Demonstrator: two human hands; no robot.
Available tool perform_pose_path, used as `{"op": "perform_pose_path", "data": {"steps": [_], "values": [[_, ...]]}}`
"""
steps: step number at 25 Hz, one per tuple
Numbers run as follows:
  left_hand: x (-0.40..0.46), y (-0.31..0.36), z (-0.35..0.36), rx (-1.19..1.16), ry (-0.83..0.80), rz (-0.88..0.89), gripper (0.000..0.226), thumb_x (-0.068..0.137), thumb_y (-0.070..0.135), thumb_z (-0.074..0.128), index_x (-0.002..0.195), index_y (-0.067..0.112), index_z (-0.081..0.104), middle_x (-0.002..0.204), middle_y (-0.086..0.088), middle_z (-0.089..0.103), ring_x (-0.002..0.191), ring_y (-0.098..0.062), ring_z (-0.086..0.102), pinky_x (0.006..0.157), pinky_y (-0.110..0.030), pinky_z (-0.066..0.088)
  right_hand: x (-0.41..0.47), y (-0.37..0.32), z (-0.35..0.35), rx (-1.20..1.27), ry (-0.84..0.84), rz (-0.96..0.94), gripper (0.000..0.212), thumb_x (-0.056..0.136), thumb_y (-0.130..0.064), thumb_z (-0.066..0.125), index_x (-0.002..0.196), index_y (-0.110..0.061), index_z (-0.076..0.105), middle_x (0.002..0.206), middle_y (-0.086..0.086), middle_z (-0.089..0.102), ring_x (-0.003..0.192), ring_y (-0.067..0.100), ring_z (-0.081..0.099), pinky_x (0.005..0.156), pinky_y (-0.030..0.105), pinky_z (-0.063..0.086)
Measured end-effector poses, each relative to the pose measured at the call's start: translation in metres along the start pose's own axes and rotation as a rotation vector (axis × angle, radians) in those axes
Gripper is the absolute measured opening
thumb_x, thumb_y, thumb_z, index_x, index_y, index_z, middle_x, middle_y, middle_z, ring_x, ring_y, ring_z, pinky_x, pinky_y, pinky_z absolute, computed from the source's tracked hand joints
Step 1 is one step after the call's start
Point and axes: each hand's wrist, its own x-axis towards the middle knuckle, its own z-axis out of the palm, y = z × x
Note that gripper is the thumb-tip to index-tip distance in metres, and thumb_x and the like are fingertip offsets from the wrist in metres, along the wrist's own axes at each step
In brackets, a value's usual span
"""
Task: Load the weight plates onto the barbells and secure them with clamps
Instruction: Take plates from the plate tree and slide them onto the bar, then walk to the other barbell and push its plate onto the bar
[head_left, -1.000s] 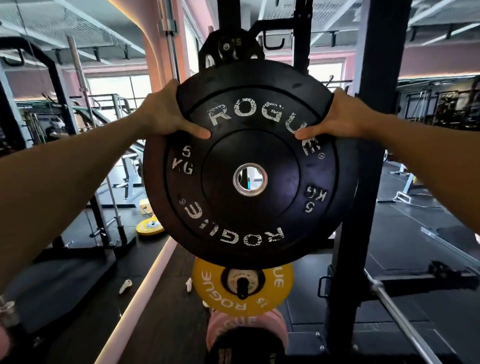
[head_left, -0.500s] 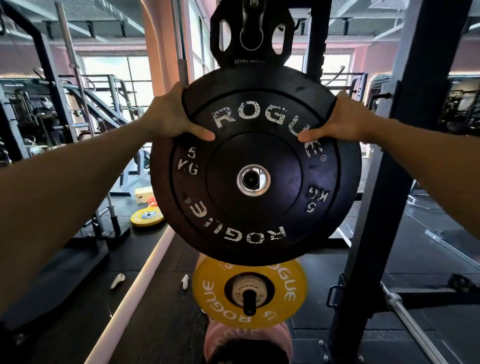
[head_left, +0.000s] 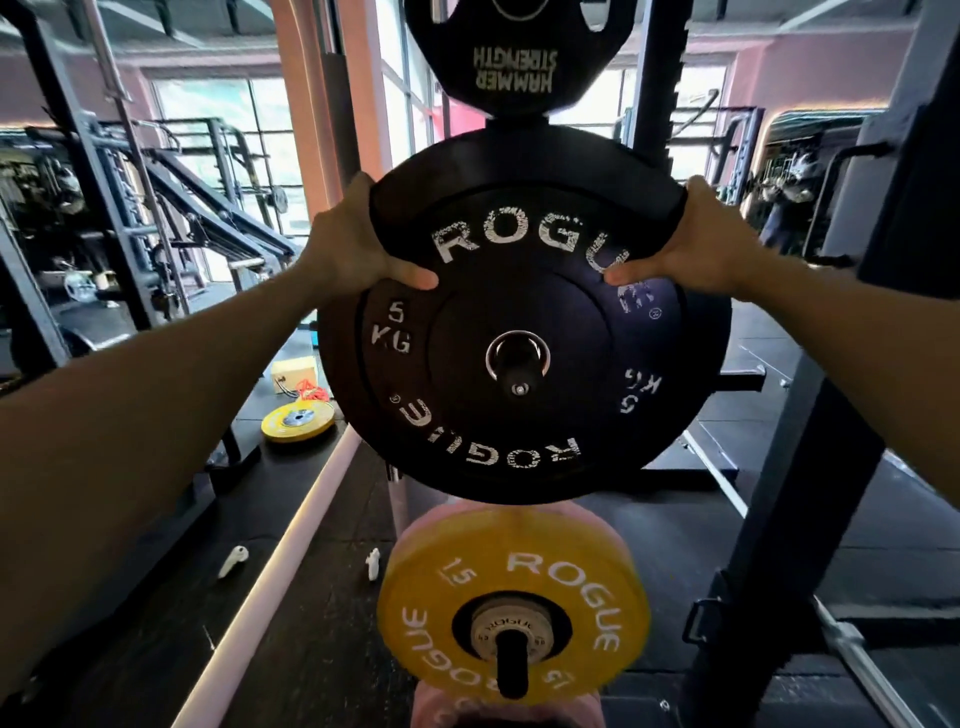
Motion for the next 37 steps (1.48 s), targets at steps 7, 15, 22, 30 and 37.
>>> {"op": "perform_pose_path", "data": {"steps": [7, 15, 22, 30, 37], "values": [[0.063, -0.023, 0.037, 0.061, 0.011, 0.013, 0.099, 0.053, 0.038, 0.096, 0.128, 0.008, 0.040, 0.121, -0.010, 0.059, 0.112, -0.031, 0.055, 0.090, -0.040, 0.045, 0.061, 0.028, 0.038, 0.000, 0.011, 0.024, 0.096, 0.055, -0.041, 0.093, 0.127, -0.005, 0.040, 0.108, -0.002, 0.049, 0.098, 0.016, 0.045, 0.080, 0.027, 0.035], [0.109, -0.041, 0.058, 0.090, -0.033, 0.007, 0.100, 0.054, 0.042, 0.095, 0.130, 0.009, 0.037, 0.114, 0.002, 0.052, 0.107, -0.020, 0.049, 0.091, -0.035, 0.039, 0.107, 0.058, 0.064, -0.004, 0.007, 0.008, 0.108, 0.042, -0.060, 0.091, 0.128, -0.011, 0.047, 0.114, -0.004, 0.055, 0.104, 0.014, 0.051, 0.083, 0.025, 0.037], [0.087, -0.040, 0.063, 0.082, 0.032, 0.008, 0.119, 0.057, 0.044, 0.094, 0.149, 0.014, 0.025, 0.145, -0.015, 0.042, 0.135, -0.036, 0.041, 0.108, -0.050, 0.040, 0.087, 0.053, 0.066, 0.027, 0.019, 0.033, 0.125, 0.043, -0.064, 0.090, 0.142, -0.011, 0.036, 0.137, 0.007, 0.048, 0.125, 0.022, 0.050, 0.102, 0.038, 0.044], [-0.076, -0.085, 0.125, 0.041, -0.206, -0.088, 0.091, 0.071, 0.029, 0.088, 0.146, 0.013, 0.041, 0.151, -0.022, 0.030, 0.138, -0.037, 0.037, 0.113, -0.040, 0.035, -0.094, 0.085, 0.070, -0.067, -0.232, 0.239, 0.124, 0.054, -0.069, 0.082, 0.153, -0.018, 0.026, 0.153, 0.012, 0.034, 0.139, 0.030, 0.038, 0.113, 0.040, 0.034], [-0.329, -0.108, 0.209, -0.108, -0.805, -0.204, 0.051, 0.080, 0.033, 0.081, 0.121, 0.014, 0.058, 0.113, -0.002, 0.056, 0.104, -0.014, 0.056, 0.092, -0.043, 0.047, -0.385, 0.107, 0.107, -0.121, -0.553, 0.737, 0.079, 0.078, -0.062, 0.068, 0.135, -0.009, 0.052, 0.136, 0.011, 0.055, 0.122, 0.028, 0.053, 0.103, 0.034, 0.042]]}}
